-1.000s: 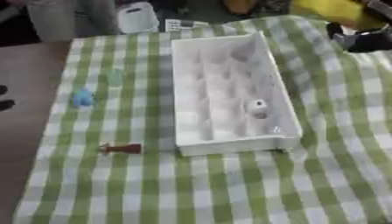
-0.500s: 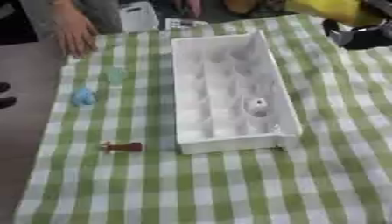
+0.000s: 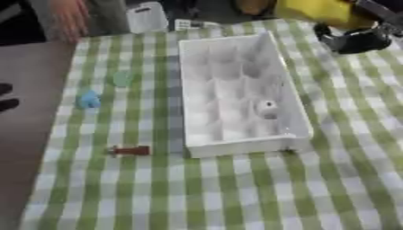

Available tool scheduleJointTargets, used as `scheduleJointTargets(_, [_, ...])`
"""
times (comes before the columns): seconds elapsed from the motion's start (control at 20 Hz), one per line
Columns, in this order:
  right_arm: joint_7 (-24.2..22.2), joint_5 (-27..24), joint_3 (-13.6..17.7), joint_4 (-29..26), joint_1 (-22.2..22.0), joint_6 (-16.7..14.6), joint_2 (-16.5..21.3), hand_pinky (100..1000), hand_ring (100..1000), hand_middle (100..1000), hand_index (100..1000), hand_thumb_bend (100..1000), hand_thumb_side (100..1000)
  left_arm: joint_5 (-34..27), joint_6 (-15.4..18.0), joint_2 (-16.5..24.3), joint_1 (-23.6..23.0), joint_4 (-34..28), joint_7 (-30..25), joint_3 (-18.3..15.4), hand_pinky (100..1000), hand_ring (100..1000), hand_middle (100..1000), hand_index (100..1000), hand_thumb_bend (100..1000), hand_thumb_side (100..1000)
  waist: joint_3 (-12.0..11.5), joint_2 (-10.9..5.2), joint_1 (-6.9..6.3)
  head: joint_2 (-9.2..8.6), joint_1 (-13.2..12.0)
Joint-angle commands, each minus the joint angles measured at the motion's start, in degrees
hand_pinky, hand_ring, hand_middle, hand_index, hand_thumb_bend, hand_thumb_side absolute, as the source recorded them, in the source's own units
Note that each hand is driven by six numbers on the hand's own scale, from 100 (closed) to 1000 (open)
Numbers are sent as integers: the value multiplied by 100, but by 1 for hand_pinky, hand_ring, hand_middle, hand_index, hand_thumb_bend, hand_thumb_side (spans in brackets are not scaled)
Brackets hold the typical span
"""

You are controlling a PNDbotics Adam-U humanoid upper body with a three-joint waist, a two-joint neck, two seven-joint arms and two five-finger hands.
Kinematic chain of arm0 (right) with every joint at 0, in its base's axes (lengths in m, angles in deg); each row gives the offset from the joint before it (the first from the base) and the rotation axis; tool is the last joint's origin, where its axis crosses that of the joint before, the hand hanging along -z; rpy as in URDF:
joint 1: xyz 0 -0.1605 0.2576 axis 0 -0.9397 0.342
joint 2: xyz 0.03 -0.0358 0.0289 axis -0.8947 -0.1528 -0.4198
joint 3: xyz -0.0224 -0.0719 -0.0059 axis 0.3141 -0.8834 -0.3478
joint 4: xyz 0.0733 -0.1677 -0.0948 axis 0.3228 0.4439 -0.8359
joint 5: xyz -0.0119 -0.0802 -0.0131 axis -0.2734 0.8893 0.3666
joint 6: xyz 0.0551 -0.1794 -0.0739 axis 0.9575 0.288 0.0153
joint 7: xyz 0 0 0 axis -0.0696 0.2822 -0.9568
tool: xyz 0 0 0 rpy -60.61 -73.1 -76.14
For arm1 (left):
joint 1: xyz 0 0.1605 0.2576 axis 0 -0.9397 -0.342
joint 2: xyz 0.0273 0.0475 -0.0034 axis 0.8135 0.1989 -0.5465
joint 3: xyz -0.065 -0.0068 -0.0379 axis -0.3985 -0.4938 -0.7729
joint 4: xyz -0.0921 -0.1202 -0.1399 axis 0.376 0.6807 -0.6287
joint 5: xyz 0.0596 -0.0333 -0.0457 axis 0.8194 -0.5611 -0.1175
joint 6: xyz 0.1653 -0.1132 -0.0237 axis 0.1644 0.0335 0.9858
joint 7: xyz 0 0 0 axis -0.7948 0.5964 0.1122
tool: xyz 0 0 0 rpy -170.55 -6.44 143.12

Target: Pick up objects on the table and place them in the box.

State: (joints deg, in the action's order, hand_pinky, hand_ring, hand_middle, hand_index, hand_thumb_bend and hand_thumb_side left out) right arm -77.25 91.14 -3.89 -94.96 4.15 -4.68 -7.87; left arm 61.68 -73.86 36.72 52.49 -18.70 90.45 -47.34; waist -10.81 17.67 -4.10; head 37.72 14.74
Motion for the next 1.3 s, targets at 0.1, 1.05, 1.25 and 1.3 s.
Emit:
scheduleJointTargets(0.1, [-71,65,-127,-67,286,-14,-61,219,388,453,644,100,108,-19,10,27,32,-79,-9,-14,787,1000,704,770,100,822,-57,-212,72,-7,14])
scheduleJointTargets(1.05, [-328,306,-878,276,1044,-63,-854,214,381,448,637,100,136,-95,33,-37,27,-106,11,5,785,1000,702,769,100,813,-191,-208,-67,5,112])
scheduleJointTargets(1.25, [-374,423,-1010,265,1039,-122,-958,222,386,457,642,100,143,-98,30,-47,27,-106,24,5,785,1000,713,769,100,816,-194,-199,-85,31,108])
scheduleJointTargets(1.3, [-385,456,-1042,272,1035,-132,-991,223,386,457,643,100,144,-99,30,-51,27,-107,26,6,785,1000,713,769,100,816,-197,-193,-92,42,104])
